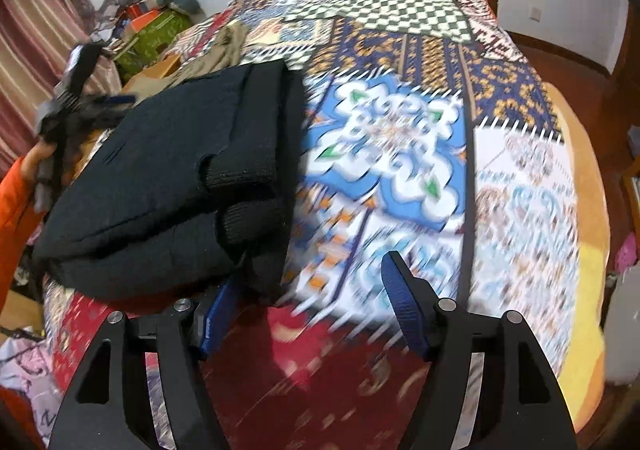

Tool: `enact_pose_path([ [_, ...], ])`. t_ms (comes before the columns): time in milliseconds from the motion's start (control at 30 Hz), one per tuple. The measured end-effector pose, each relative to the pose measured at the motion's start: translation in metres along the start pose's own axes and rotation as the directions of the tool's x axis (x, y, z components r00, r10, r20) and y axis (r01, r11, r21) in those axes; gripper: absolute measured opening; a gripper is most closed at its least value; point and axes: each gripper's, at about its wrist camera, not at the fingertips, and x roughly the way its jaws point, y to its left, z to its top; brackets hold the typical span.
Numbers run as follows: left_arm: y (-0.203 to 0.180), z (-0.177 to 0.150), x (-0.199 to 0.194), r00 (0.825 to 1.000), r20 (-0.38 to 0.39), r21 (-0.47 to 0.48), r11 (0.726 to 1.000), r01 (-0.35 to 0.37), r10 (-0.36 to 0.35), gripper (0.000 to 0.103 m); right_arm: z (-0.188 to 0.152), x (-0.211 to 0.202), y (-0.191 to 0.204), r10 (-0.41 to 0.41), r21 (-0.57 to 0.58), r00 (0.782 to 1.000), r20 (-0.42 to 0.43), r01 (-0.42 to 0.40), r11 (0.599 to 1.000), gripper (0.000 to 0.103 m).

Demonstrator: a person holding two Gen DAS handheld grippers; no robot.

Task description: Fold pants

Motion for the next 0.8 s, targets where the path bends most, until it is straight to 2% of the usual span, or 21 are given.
enact_pose_path([
  [167,-0.014,-0.029,-0.021,1.000,0.006,0.033,0.999,0.013,-0.013,0.079,0.021,0.002,-0.020,-0.088,0.049,0.996,0.034,0.086,0.995,0.066],
  [300,-0.028,-0.051,-0.045,0.999,0.037,0.013,0.999,0.030,-0.031,0.079,0.021,-0.016,-0.026,-0.109,0.068,0.991,0.079,0.104,0.992,0.066],
  [467,-0.053,-0.081,-0.079,0.991,0.073,-0.038,0.993,0.115,-0.112,0.079,0.011,-0.041,-0.029,-0.121,0.081,0.986,0.117,0.112,0.990,0.066],
  [567,-0.072,-0.098,-0.091,0.977,0.099,-0.102,0.974,0.201,-0.191,0.079,0.002,-0.055,-0.028,-0.122,0.087,0.983,0.137,0.111,0.990,0.066],
  [633,-0.083,-0.106,-0.097,0.969,0.118,-0.131,0.964,0.231,-0.216,0.079,-0.002,-0.061,-0.027,-0.121,0.090,0.981,0.148,0.109,0.990,0.066],
  [700,-0.086,-0.108,-0.103,0.973,0.134,-0.155,0.966,0.208,-0.188,0.079,-0.004,-0.066,-0.024,-0.118,0.092,0.980,0.158,0.104,0.990,0.066],
  [800,-0.077,-0.108,-0.107,0.975,0.115,-0.188,0.960,0.209,-0.190,0.079,-0.005,-0.072,-0.016,-0.101,0.080,0.979,0.180,0.088,0.993,0.066],
])
